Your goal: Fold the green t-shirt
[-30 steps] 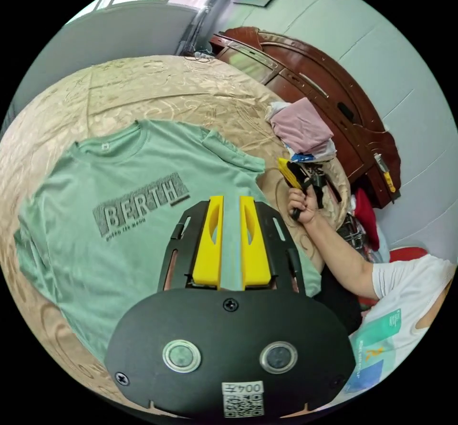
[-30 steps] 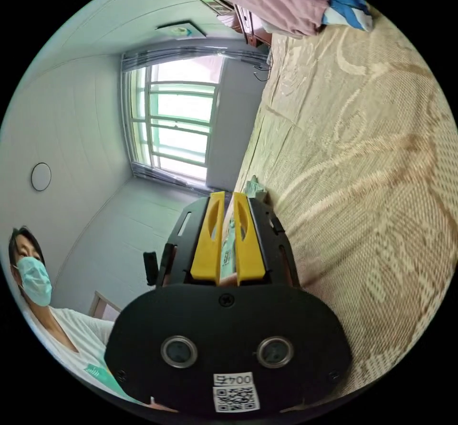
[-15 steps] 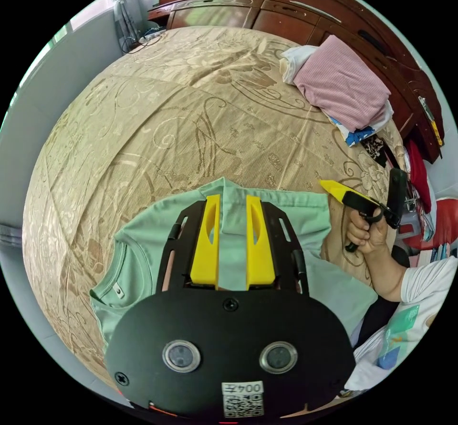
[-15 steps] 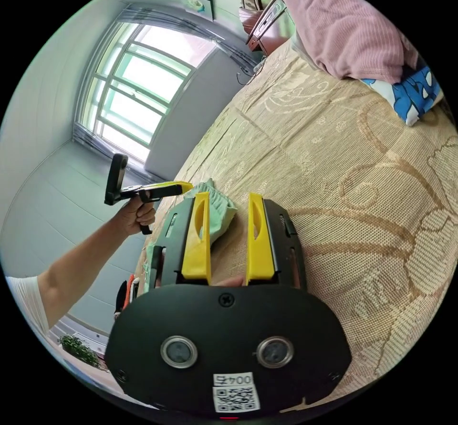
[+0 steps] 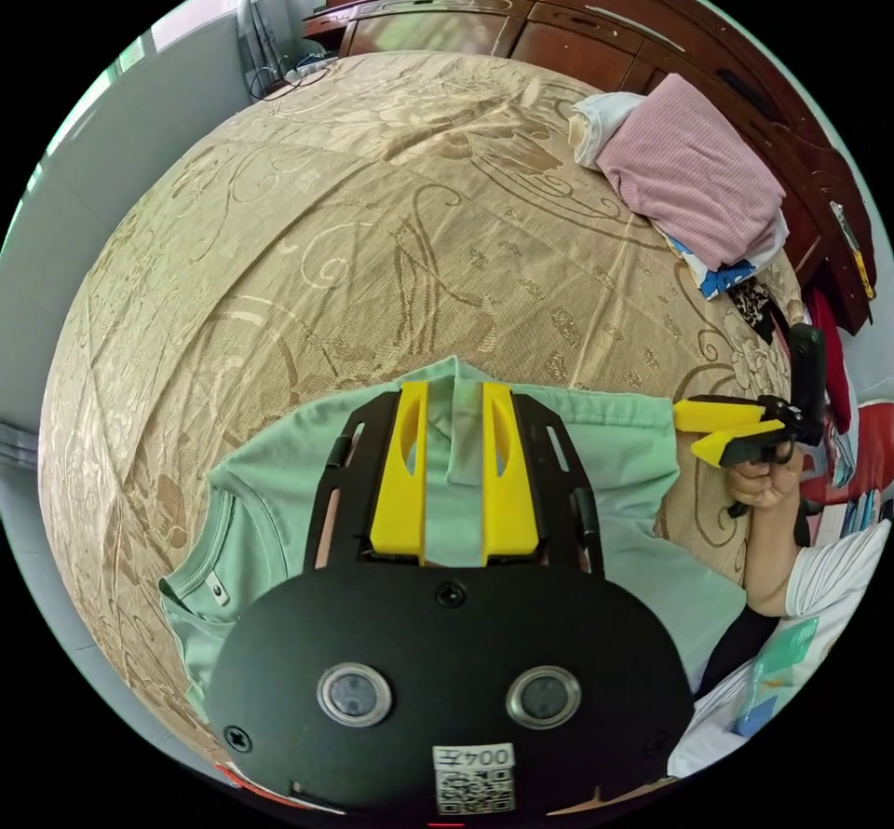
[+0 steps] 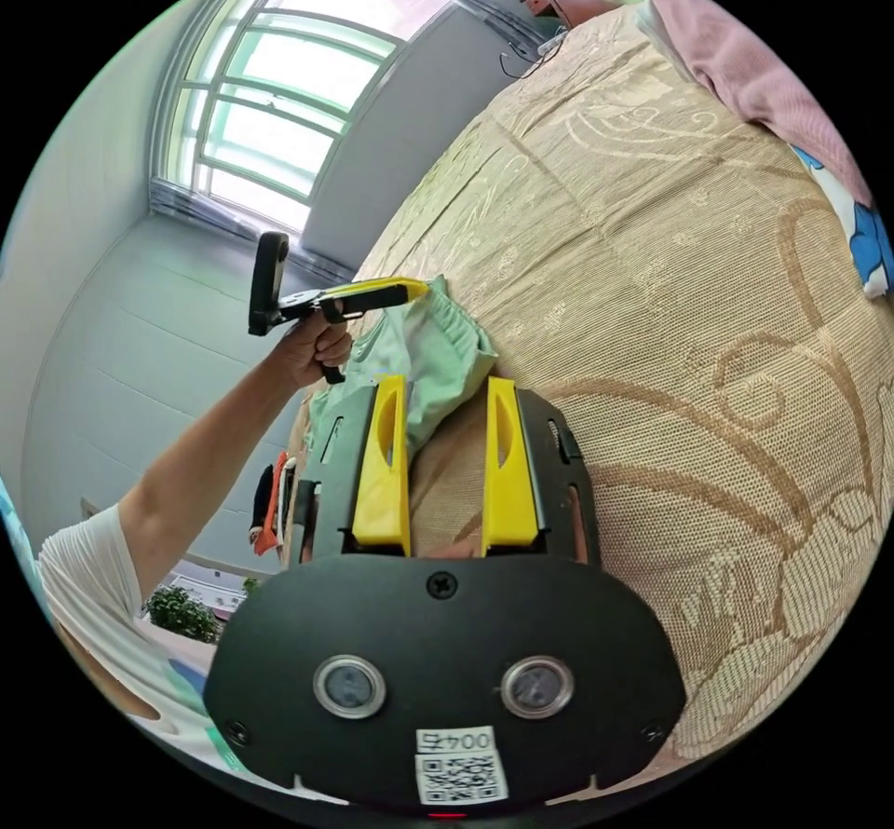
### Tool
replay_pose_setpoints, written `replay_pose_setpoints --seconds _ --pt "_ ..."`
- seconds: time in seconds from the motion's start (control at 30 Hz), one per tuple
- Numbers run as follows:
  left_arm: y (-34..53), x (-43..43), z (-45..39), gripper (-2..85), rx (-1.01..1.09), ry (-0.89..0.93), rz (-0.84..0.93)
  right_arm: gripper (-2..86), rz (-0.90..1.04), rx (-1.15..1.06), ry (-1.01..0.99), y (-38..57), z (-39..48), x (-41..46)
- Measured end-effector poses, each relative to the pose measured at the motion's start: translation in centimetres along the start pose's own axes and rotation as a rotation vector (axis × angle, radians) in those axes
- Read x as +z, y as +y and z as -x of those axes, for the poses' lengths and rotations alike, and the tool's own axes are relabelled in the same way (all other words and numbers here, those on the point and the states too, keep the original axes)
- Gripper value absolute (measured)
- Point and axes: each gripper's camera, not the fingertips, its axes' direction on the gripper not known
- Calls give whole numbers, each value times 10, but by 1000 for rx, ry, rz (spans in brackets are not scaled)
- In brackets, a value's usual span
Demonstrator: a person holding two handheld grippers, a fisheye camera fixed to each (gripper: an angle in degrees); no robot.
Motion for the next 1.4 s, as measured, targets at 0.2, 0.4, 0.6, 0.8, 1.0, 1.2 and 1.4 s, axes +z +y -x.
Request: replay_pose_setpoints --seconds 0.2,0.4,0.6,0.8,1.0,1.2,1.4 --pt "-9 9 5 57 -9 75 19 87 -40 38 27 2 8 9" --pt "-7 1 8 18 1 54 30 7 -141 49 -138 13 12 6" --pt "6 -32 30 7 -52 107 -40 0 -207 -38 -250 22 39 5" --pt "33 -79 56 4 -103 185 -131 -2 -228 -169 -165 30 96 2" --pt "85 -126 95 5 -150 323 -377 -1 -219 -530 147 49 222 12" --pt "166 -135 147 6 -298 363 -464 4 13 -1011 604 84 354 98" --pt "258 -141 204 11 -530 432 -444 33 239 -1302 898 139 403 199"
